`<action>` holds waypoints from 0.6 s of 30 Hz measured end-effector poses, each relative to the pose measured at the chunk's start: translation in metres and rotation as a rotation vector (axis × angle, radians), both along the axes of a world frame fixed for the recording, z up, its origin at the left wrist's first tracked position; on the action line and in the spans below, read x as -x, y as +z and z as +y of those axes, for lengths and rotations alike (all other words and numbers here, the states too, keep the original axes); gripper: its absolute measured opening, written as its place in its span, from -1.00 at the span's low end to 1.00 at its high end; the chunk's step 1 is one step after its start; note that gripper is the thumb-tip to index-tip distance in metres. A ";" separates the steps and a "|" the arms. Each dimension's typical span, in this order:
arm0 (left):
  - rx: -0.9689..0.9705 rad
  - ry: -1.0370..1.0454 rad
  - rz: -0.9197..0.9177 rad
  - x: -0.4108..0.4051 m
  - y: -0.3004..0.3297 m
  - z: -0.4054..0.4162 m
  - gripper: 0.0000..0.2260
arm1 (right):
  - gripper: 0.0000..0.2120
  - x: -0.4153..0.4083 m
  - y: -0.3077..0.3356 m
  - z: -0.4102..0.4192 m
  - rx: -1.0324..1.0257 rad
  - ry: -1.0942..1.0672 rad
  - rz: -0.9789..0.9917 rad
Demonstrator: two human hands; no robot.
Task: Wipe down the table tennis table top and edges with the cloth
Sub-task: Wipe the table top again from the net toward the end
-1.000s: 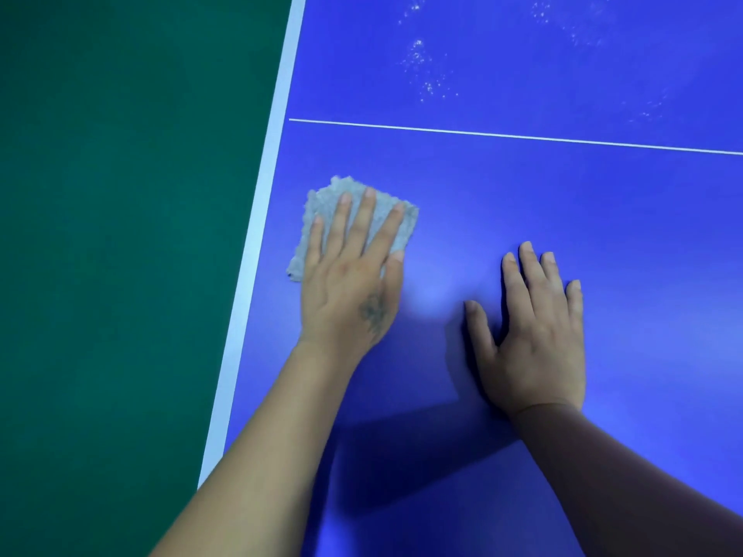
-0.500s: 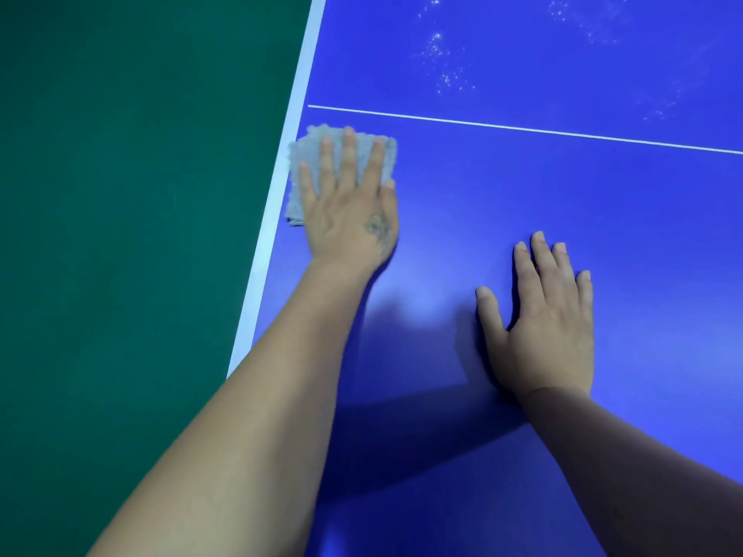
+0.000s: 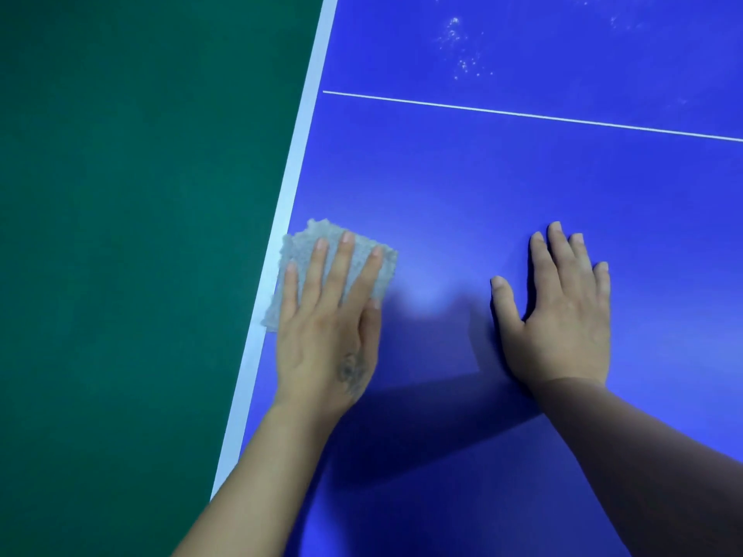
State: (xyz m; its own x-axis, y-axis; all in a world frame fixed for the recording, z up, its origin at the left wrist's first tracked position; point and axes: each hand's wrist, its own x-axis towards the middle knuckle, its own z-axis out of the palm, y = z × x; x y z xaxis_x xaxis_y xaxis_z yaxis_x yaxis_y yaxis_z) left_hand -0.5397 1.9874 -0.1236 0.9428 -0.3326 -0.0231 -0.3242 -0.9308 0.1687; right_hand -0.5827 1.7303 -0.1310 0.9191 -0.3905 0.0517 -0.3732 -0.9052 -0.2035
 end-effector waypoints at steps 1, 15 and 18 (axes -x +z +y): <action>-0.014 0.044 -0.008 -0.006 -0.001 0.006 -0.52 | -0.28 0.000 0.000 0.000 0.003 0.002 -0.002; 0.056 0.077 -0.106 -0.075 -0.012 -0.085 -0.49 | -0.27 0.001 -0.003 -0.001 0.025 0.012 -0.025; 0.058 -0.035 -0.113 -0.036 -0.013 -0.083 -0.50 | -0.28 0.001 -0.002 0.000 0.007 0.009 -0.026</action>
